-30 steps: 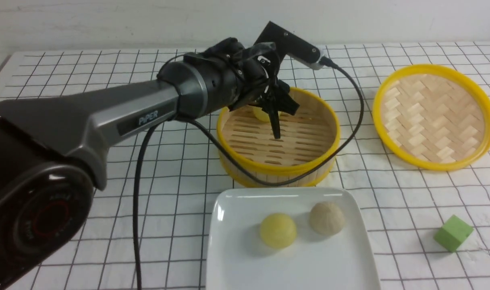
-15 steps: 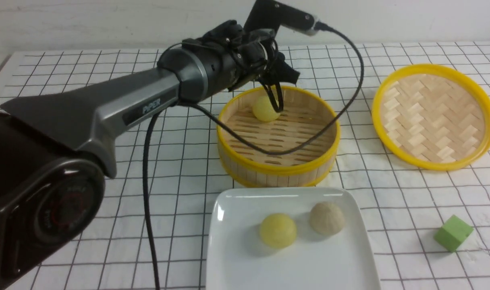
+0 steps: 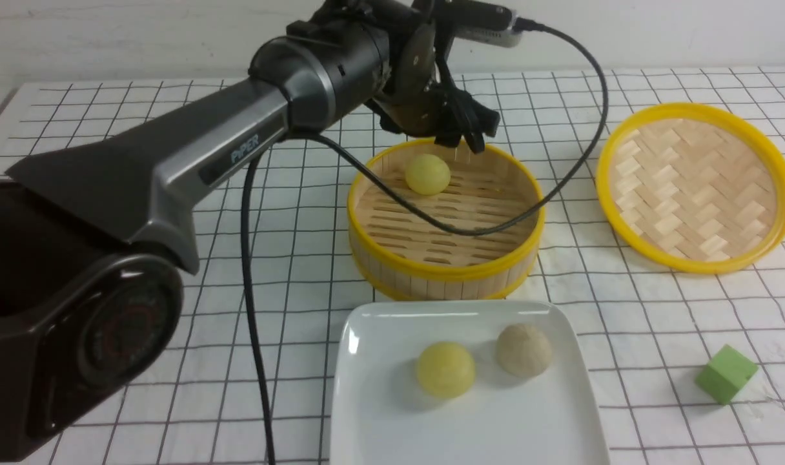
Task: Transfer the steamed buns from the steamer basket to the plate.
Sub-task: Use the left arm to grab the steamed stuffed bun that is closest to it
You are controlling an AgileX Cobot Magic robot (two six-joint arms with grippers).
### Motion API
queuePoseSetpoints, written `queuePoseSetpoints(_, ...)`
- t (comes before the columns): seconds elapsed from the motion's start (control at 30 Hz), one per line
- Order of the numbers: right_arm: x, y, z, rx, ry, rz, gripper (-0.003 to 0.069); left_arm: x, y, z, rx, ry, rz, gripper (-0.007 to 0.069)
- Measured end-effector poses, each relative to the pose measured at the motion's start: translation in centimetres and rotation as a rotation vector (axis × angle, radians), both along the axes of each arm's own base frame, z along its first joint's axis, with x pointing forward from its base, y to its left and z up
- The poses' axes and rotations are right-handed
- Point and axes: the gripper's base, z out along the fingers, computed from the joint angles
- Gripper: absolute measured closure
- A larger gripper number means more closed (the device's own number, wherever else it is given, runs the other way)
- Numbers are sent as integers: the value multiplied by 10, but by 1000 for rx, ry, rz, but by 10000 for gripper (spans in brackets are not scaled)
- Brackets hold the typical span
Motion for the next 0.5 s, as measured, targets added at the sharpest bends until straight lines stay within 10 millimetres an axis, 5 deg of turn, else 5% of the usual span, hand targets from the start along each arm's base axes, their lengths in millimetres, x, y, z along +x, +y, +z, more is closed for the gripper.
queuePoseSetpoints(0.13, -1, 0, 0, -1, -3, 1, 101, 1, -1, -18, 33, 63, 3, 277)
queuePoseSetpoints(0.5, 0, 0, 0, -2, -4, -1, 101, 4, -1, -17, 49, 20, -5, 277)
